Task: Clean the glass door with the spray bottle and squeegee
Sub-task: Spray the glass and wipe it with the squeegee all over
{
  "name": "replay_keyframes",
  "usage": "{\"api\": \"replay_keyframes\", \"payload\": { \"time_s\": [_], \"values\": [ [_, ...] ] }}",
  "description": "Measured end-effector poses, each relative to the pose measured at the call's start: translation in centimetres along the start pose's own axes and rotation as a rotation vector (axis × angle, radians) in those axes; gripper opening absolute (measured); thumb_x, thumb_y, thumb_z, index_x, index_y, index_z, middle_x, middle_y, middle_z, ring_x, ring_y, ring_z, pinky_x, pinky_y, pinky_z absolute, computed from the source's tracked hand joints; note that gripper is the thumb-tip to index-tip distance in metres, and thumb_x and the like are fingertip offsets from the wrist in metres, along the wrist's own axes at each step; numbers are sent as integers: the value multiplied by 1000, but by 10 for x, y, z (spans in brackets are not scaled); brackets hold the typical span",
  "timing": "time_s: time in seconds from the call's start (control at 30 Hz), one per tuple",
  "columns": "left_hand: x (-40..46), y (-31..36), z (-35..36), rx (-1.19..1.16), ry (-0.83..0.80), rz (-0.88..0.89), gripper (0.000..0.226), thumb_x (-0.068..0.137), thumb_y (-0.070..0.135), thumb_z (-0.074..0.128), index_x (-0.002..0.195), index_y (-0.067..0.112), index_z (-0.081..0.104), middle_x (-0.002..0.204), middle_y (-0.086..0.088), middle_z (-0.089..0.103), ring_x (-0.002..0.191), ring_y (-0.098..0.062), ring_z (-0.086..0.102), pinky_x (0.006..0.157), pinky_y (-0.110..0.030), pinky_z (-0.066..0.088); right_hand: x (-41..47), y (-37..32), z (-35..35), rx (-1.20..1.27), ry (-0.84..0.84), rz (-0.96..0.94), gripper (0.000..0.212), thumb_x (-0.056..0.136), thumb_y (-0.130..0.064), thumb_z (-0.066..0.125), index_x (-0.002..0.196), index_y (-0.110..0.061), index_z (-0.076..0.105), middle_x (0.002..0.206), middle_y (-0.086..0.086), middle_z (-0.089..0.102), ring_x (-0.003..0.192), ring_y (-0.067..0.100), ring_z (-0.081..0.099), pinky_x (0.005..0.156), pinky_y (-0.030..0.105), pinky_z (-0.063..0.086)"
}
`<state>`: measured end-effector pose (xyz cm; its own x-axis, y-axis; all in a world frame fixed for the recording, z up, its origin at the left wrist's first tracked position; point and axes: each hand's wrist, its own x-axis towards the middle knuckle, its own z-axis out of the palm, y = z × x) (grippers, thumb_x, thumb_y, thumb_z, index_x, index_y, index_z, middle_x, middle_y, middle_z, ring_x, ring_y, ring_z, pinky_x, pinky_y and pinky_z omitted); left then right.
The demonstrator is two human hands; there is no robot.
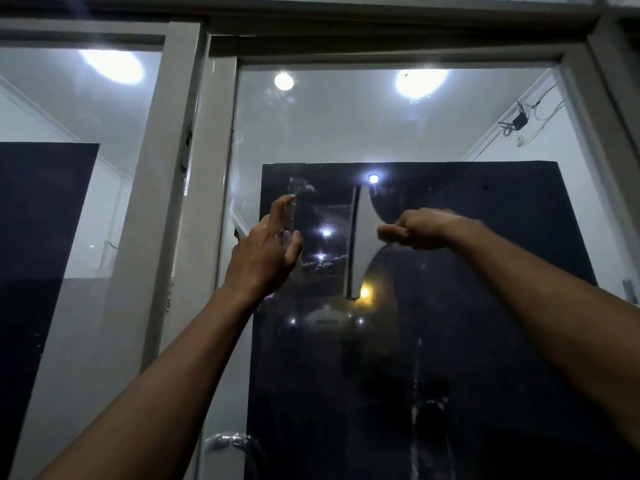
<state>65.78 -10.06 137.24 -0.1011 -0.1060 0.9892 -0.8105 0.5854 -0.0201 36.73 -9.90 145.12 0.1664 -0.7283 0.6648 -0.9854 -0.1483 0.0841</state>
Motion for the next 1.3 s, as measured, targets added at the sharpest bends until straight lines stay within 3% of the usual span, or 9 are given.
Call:
{"api": "replay_keyframes", "payload": {
  "time_s": [0.2, 0.27, 0.37, 0.47, 0.53, 0.6, 0.77, 1.0, 1.3],
  "values": [
    [-1, 14, 10, -6, -15, 8, 62, 102, 30, 53, 155, 27, 21, 109, -9, 65, 71, -19, 54, 64, -34, 46, -33, 70, -6, -141, 94, 122, 64, 80, -90, 23, 103, -51, 68, 117, -13, 70, 104, 19, 63, 76, 36, 40],
    [-2, 18, 11, -9, -10, 5, 61, 102, 30, 53, 155, 27, 22, 108, -8, 65, 72, -19, 53, 64, -36, 49, -37, 70, -8, -75, 128, 126, 58, 85, -86, 25, 101, -53, 69, 113, -14, 69, 106, 19, 62, 76, 37, 39],
    [-5, 21, 10, -29, 4, -1, 59, 101, 29, 55, 152, 25, 26, 100, -4, 62, 74, -22, 55, 68, -39, 52, -39, 52, -2, 177, 208, 124, 60, 93, -77, 31, 69, -33, 64, 82, -8, 67, 86, 22, 62, 74, 39, 44],
    [-12, 19, 7, -101, 83, -55, 48, 99, 32, 60, 140, 18, 39, 93, -6, 63, 71, -22, 57, 64, -31, 44, -34, 18, 10, 587, 308, 98, 62, 99, -63, 41, 58, -18, 55, 66, -1, 60, 64, 20, 54, 66, 35, 43],
    [-23, 14, 6, -124, 122, -105, 40, 97, 34, 64, 126, 12, 48, 94, -7, 65, 70, -19, 58, 61, -29, 46, -31, -7, 19, 829, 340, 91, 58, 101, -55, 43, 60, -17, 54, 69, 3, 58, 55, 17, 47, 56, 30, 38],
    [-36, 8, 5, -179, 106, -153, 36, 98, 35, 63, 118, 8, 50, 96, -10, 67, 72, -24, 66, 65, -38, 56, -28, -27, 27, 925, 313, 82, 53, 104, -51, 42, 66, -17, 56, 71, 6, 59, 50, 17, 46, 49, 27, 37],
    [-76, -10, 10, -267, 52, -240, 32, 101, 42, 53, 118, 17, 45, 84, 5, 67, 64, -14, 71, 65, -48, 61, -32, -65, 54, 1198, 222, 97, 48, 106, -48, 39, 76, -14, 55, 64, -1, 51, 38, 10, 45, 38, 19, 36],
    [-137, -25, 20, -205, -91, -314, 38, 97, 57, 45, 119, 27, 43, 80, 8, 65, 70, -19, 66, 62, -37, 54, -52, -86, 80, 1266, 203, 134, 45, 107, -45, 37, 81, -13, 53, 62, -2, 49, 40, 11, 41, 40, 19, 34],
    [-214, -58, 32, -303, -233, -430, 31, 93, 59, 52, 114, 39, 42, 83, 4, 70, 71, -22, 71, 64, -48, 60, -59, -92, 104, 1337, 187, 153, 45, 107, -42, 38, 76, -15, 54, 62, -3, 48, 40, 4, 41, 40, 18, 37]
  ]
}}
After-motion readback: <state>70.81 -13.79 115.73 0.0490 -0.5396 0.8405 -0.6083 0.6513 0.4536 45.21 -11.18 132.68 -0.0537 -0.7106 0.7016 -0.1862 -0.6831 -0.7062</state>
